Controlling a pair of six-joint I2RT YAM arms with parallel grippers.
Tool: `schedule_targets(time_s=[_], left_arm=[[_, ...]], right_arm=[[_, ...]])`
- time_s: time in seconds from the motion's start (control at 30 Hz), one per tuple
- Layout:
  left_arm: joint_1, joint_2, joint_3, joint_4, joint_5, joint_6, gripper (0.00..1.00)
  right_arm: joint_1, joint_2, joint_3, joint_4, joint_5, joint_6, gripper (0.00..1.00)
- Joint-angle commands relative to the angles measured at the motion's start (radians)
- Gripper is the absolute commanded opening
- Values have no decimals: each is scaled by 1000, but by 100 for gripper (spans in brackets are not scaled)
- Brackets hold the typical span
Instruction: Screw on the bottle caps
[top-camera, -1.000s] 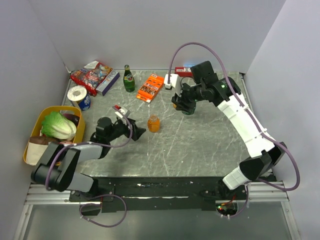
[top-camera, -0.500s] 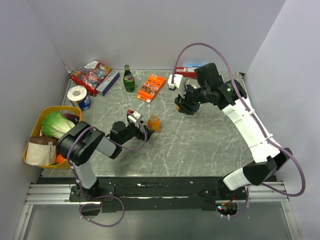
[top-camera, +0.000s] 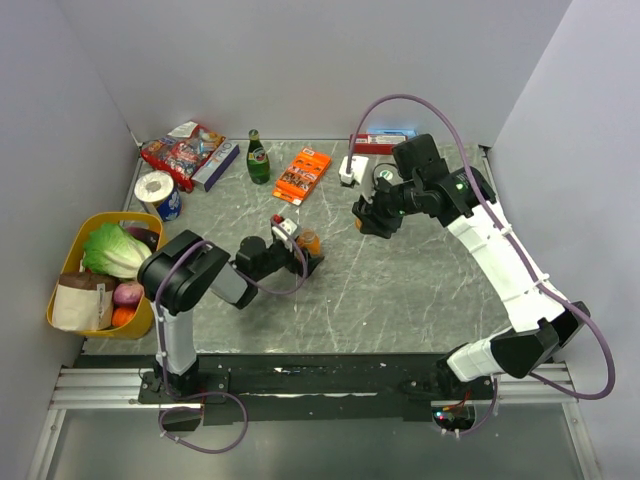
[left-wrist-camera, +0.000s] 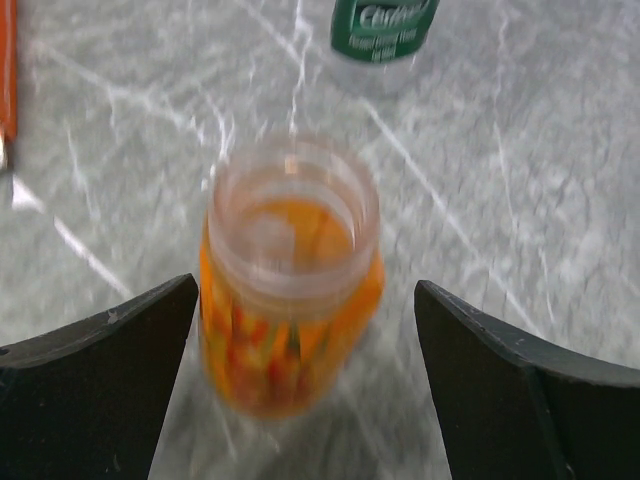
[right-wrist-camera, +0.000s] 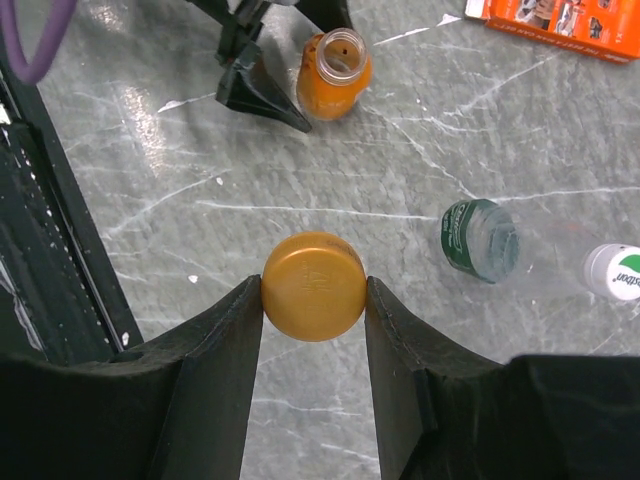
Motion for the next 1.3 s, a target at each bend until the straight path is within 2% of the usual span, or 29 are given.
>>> schedule_targets(time_s=[0.0, 0.23, 0.4, 0.8, 1.07, 1.2, 1.27], left_arm=[[-6, 23, 97, 4, 57, -29, 96], [-22, 26, 82, 10, 48, -7, 96], [-24, 32, 85, -66, 10, -10, 96], [-36, 50, 18, 51, -71, 16, 99], [-41, 63, 54, 28, -24, -10, 87], [-53, 82, 71, 37, -47, -32, 85], [-59, 90, 84, 34, -38, -29, 79]], right_arm=[[-13, -32, 3, 33, -27, 30, 28], [-24, -33, -8, 51, -32, 36, 28], [-28, -24, 1, 54, -35, 45, 28], [-31, 17, 42, 43, -35, 52, 28], [-30, 42, 64, 37, -41, 50, 28], [-30, 42, 59, 34, -38, 50, 28], [-31, 39, 53, 36, -36, 53, 28]])
